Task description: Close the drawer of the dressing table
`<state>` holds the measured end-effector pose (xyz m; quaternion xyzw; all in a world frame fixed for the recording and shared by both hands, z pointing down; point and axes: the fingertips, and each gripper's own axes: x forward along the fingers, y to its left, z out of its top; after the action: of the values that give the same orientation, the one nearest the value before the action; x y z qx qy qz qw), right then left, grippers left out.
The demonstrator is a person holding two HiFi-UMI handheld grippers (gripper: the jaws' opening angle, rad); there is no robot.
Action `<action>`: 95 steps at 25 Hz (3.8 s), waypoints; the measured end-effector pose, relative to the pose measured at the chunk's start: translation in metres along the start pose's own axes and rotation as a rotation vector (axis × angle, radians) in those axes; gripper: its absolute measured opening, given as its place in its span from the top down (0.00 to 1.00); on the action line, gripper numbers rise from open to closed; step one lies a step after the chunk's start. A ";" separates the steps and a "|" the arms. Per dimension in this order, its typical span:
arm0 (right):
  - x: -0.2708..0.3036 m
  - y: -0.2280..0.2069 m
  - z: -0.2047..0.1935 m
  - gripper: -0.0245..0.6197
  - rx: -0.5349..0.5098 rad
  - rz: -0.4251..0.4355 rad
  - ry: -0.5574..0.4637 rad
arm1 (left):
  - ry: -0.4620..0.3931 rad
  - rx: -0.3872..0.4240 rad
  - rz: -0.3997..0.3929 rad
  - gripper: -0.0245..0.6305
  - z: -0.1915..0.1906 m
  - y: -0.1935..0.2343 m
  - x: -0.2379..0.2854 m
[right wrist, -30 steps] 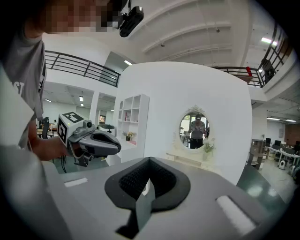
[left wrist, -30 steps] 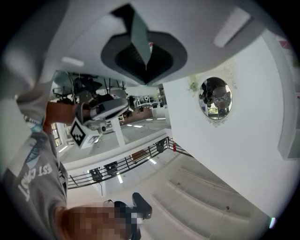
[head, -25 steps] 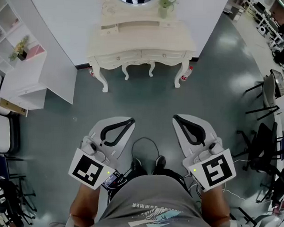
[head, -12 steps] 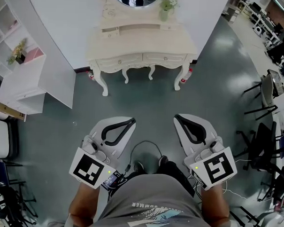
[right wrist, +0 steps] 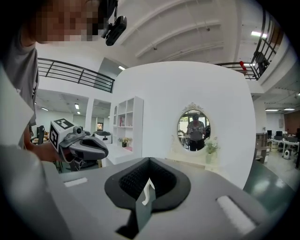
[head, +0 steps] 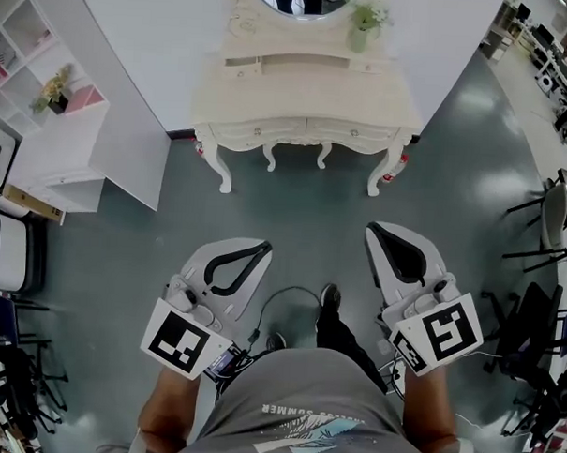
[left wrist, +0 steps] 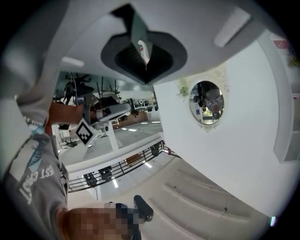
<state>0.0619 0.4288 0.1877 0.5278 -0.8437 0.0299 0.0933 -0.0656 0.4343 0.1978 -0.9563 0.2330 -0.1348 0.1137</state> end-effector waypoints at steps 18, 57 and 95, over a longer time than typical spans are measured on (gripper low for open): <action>0.119 -0.150 0.000 0.96 0.012 0.263 -0.005 | 0.119 -0.039 0.184 0.96 0.006 0.078 0.158; 0.275 -0.227 0.021 0.96 0.090 -0.140 0.086 | -0.048 0.030 -0.197 0.96 -0.021 0.284 0.273; 0.467 -0.230 0.079 0.96 -0.032 0.088 0.057 | 0.026 -0.112 0.199 0.96 -0.077 0.479 0.223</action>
<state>0.0592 -0.0971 0.1874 0.4874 -0.8635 0.0358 0.1243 -0.0979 -0.0979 0.1815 -0.9315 0.3355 -0.1222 0.0699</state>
